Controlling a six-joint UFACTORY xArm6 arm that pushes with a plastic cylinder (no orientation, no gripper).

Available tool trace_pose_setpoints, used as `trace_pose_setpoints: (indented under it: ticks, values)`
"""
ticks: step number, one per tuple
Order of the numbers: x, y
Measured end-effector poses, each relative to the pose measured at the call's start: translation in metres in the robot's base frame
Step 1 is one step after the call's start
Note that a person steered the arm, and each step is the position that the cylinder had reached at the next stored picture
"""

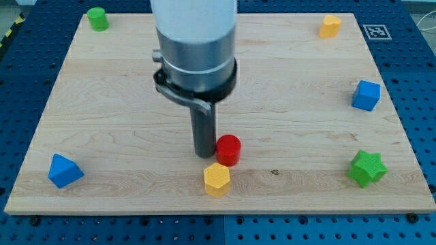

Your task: Move your arm closer to the yellow hexagon

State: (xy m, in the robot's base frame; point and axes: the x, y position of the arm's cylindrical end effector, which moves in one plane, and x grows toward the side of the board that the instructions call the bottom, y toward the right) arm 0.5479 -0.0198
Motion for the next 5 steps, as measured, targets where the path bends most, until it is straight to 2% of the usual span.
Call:
trace_pose_setpoints:
  ticks: [1,3,4,5]
  values:
    - [0.015,-0.002]
    - [0.002,-0.053]
    - [-0.01,-0.057]
    - [0.003,-0.057]
